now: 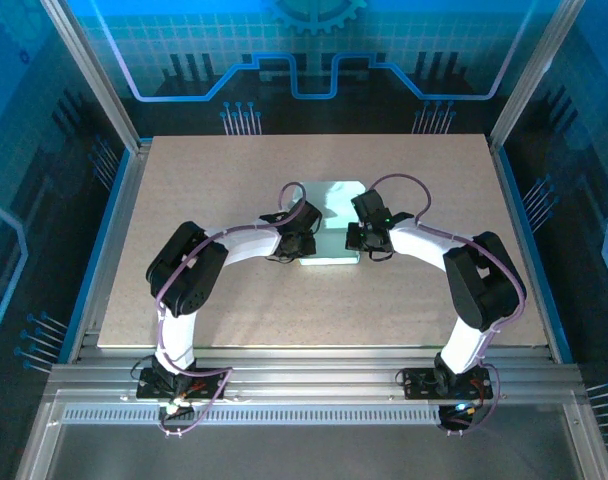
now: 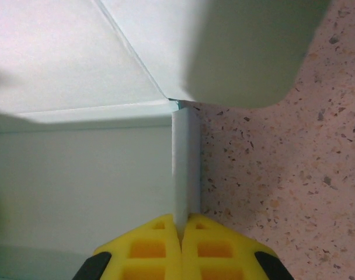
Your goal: Fold the paper box
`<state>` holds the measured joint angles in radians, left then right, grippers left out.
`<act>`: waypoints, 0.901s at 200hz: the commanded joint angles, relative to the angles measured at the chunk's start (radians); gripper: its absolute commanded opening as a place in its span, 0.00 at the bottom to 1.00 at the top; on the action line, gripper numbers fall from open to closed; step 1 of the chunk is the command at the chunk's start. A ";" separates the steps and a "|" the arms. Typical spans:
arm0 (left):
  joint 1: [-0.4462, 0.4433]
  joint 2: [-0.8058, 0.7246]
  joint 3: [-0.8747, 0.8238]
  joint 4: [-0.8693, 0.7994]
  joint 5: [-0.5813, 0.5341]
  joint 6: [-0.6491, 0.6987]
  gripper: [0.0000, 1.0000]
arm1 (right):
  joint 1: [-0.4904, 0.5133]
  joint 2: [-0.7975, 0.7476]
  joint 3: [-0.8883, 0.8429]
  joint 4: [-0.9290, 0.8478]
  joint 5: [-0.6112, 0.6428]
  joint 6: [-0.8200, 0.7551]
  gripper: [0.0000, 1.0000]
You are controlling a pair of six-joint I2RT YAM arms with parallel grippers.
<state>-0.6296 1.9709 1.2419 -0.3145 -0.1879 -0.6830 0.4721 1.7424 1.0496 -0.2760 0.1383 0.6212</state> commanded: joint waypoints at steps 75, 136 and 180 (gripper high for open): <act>-0.026 -0.107 0.004 -0.118 0.061 -0.015 0.46 | 0.056 -0.013 0.010 0.030 -0.079 -0.005 0.03; 0.015 -0.201 -0.117 -0.032 0.066 -0.046 0.79 | 0.056 -0.014 -0.002 0.032 -0.040 0.009 0.02; 0.048 -0.279 -0.241 0.101 0.126 -0.076 0.99 | 0.055 -0.018 -0.003 0.028 -0.027 0.012 0.02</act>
<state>-0.5957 1.7596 1.0626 -0.3050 -0.1093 -0.7368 0.5125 1.7424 1.0496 -0.2611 0.0975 0.6216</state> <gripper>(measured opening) 0.985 0.066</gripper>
